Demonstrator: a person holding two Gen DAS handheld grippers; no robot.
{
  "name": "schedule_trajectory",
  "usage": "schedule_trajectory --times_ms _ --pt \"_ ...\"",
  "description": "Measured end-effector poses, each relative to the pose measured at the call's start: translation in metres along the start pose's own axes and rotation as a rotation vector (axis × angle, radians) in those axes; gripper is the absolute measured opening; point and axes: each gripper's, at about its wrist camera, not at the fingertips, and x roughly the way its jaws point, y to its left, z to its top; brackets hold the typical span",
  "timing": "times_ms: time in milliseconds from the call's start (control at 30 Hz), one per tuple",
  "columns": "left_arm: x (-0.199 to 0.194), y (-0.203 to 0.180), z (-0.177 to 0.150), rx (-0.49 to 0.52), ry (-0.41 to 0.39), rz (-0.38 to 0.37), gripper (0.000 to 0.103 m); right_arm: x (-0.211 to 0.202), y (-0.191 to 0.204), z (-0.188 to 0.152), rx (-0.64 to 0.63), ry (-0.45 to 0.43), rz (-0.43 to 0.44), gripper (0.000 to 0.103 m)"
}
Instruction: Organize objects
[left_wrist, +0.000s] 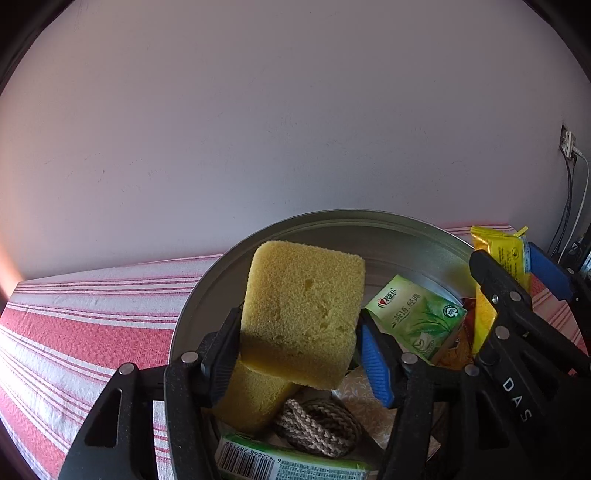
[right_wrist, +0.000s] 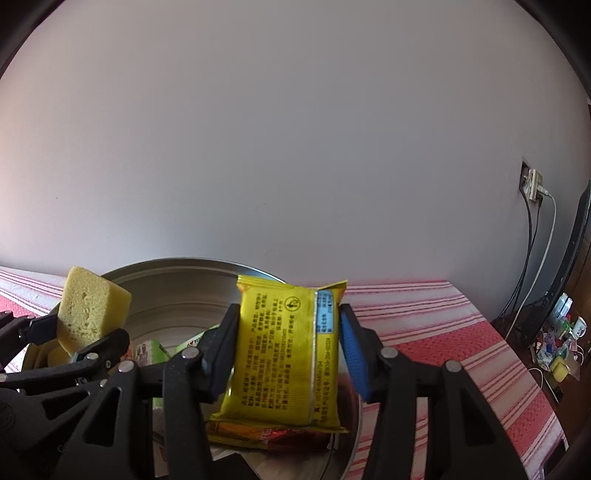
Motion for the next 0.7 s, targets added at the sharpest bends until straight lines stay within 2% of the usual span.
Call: schedule_trajectory --times_ms 33,133,267,400,467,533,633,700 --pt "-0.001 0.001 0.0 -0.008 -0.001 0.01 0.07 -0.003 0.001 0.0 -0.005 -0.015 -0.011 0.059" --pt "0.002 0.004 0.001 -0.042 0.028 0.004 0.076 -0.007 -0.001 -0.001 -0.004 -0.044 -0.048 0.065" --pt "0.0 0.005 0.001 -0.054 0.019 -0.002 0.078 -0.006 -0.008 -0.002 0.044 -0.036 -0.023 0.069" --pt "-0.003 0.006 0.001 -0.067 0.01 -0.002 0.078 -0.01 -0.01 -0.003 0.051 -0.06 -0.045 0.077" --pt "-0.007 0.007 0.0 -0.073 -0.013 0.019 0.078 -0.013 -0.014 -0.004 0.073 -0.076 -0.059 0.086" --pt "-0.016 0.004 -0.002 -0.054 -0.063 0.058 0.078 -0.018 -0.02 -0.007 0.116 -0.099 -0.059 0.103" --pt "-0.034 -0.001 -0.007 -0.02 -0.164 0.13 0.081 -0.03 -0.027 -0.009 0.183 -0.141 -0.037 0.103" --pt "-0.043 -0.002 -0.012 -0.011 -0.202 0.137 0.086 -0.037 -0.028 -0.01 0.201 -0.176 -0.027 0.103"
